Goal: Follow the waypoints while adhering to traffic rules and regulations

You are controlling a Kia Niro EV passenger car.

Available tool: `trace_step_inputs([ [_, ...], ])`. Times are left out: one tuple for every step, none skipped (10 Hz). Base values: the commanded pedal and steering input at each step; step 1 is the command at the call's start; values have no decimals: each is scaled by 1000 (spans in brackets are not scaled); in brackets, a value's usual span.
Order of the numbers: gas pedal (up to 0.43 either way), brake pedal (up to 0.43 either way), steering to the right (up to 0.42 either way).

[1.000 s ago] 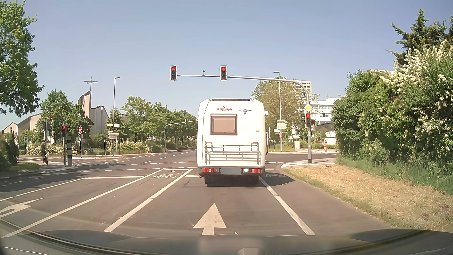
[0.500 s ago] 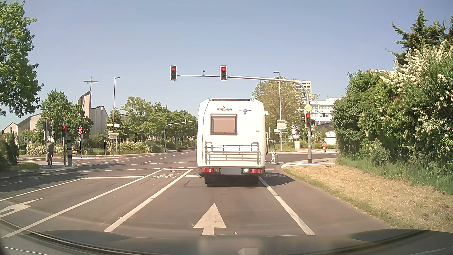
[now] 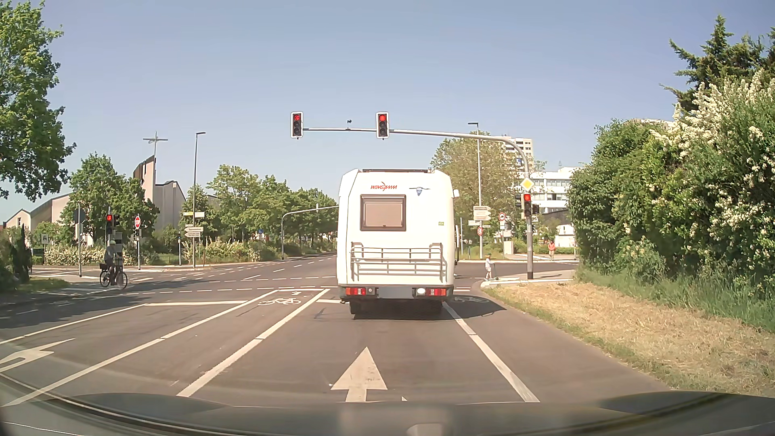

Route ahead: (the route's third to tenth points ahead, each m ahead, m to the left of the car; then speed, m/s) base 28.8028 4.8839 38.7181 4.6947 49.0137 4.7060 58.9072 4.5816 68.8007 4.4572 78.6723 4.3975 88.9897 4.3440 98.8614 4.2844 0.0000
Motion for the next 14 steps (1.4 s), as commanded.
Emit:
trace_step_inputs([
  [0, 293, 5],
  [0, 293, 5],
  [0, 293, 5],
  [0, 293, 5],
  [0, 299, 5],
  [0, 293, 5],
  [0, 299, 5],
  [0, 293, 5],
  [0, 293, 5],
  [0, 293, 5],
  [0, 293, 5],
  [0, 293, 5],
  [0, 293, 5],
  [0, 293, 5],
])
